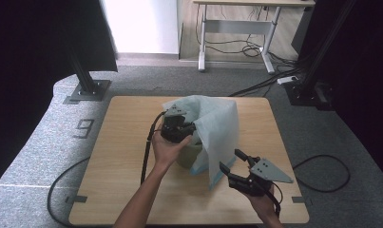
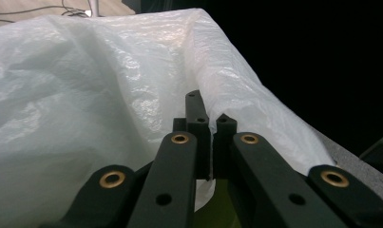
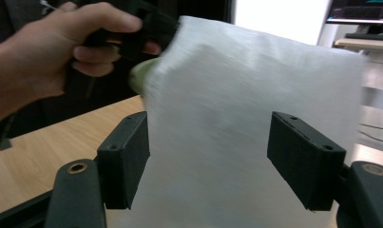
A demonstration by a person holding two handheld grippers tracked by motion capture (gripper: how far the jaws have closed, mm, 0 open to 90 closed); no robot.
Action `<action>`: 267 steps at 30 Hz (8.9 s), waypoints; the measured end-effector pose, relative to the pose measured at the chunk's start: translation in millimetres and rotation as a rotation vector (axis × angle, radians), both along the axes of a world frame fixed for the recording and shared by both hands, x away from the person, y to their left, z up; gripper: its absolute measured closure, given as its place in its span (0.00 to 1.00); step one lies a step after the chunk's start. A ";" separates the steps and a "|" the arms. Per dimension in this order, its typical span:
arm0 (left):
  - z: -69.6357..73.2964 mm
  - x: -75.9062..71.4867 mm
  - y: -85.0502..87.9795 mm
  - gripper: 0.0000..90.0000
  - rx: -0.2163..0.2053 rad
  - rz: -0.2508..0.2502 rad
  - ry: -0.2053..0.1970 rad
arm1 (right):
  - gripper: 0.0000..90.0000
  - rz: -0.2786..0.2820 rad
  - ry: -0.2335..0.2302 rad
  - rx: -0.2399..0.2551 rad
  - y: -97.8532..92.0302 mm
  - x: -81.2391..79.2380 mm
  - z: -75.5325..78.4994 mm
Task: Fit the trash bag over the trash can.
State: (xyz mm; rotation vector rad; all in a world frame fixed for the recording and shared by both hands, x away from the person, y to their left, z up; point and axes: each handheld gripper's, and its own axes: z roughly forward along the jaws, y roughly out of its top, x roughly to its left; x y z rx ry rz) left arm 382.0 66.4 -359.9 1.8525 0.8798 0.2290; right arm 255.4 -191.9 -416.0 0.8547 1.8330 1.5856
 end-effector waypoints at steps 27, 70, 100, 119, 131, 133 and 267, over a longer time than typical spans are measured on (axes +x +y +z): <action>3.5 -2.0 2.7 0.99 -0.052 -0.001 0.006 | 0.29 -0.096 0.107 -0.039 65.1 15.2 -25.4; 23.8 -39.3 -12.0 0.41 0.143 -0.050 -0.190 | 0.98 -0.185 -0.092 -0.081 15.4 41.2 38.1; 11.5 -7.7 27.7 1.00 0.033 0.019 -0.104 | 0.67 -0.041 -0.045 -0.023 -2.0 29.6 25.7; -7.7 12.2 92.5 0.99 -0.053 0.113 -0.004 | 0.42 -0.081 0.098 0.107 -41.6 58.0 -14.9; -8.9 13.6 91.4 0.99 -0.084 0.110 0.011 | 0.79 0.098 0.154 0.213 -13.1 84.7 -40.7; -8.5 13.5 89.8 0.99 -0.088 0.103 0.010 | 0.94 0.089 0.123 0.207 -13.8 81.8 -35.8; -2.8 9.3 49.0 1.00 -0.276 -0.154 0.123 | 0.86 0.016 0.111 0.132 -9.0 63.7 8.6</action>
